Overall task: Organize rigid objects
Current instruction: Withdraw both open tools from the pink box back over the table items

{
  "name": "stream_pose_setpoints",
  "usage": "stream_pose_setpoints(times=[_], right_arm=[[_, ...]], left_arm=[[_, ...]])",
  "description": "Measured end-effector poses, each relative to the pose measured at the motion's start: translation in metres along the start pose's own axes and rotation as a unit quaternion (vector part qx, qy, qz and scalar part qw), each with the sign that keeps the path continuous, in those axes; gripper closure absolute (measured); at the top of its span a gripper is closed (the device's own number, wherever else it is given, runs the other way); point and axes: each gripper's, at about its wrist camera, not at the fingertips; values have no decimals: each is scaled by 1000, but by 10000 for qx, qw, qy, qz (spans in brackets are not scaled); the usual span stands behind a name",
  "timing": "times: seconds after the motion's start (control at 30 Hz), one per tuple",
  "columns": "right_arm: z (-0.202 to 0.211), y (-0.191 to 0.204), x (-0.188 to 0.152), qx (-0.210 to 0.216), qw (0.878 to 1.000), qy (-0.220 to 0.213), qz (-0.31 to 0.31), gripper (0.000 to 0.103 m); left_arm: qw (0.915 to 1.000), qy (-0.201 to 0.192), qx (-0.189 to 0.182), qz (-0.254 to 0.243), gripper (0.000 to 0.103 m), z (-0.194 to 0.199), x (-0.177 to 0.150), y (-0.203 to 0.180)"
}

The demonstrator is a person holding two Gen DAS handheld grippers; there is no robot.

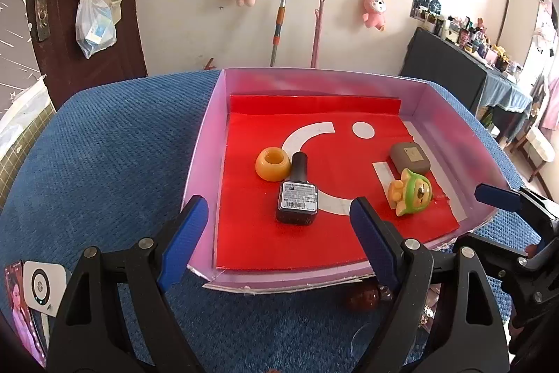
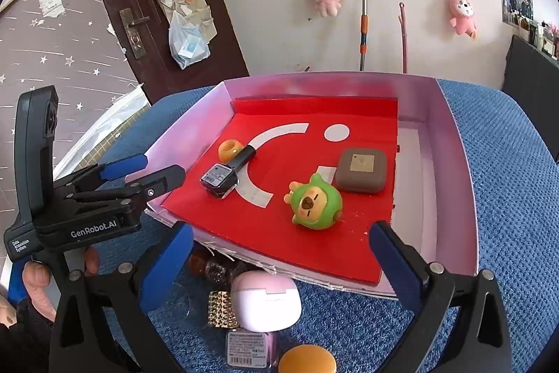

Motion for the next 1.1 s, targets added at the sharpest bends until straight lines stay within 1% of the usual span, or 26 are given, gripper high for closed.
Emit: stream_pose_setpoints(times=[0.23, 0.37, 0.43, 0.6, 0.73, 0.83, 0.9, 1.1], right_arm=[[9, 5, -3, 15, 9999, -106, 61, 0], [13, 6, -5, 18, 9998, -177, 64, 0], [16, 6, -7, 25, 9997, -238, 53, 0], [21, 7, -9, 35, 9994, -326, 52, 0], [25, 7, -12, 58, 9993, -365, 57, 0], [27, 7, -14, 58, 9992, -388, 59, 0], [29, 7, -16, 52, 9992, -404, 55, 0], [33, 6, -22, 35, 9991, -411, 50, 0]], left_arm=[[9999, -97, -18, 137, 20, 12, -3, 4], [9998, -83, 26, 181, 20, 15, -6, 5], [9998, -82, 31, 165, 20, 18, -8, 5], [9997, -165, 182, 49, 20, 25, -11, -1], [9997, -198, 162, 45, 20, 30, -13, -4], [9998, -101, 151, 109, 20, 31, -15, -4], [9997, -138, 130, 122, 20, 33, -17, -5], [9998, -145, 121, 32, 20, 37, -23, -10]])
Point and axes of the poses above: each gripper's, at about its wrist camera, not at the fingertips, and z roughly against the way its jaws point, y to its left, x to its top, and after that the axes turned 11 degrees about -x, right-handed
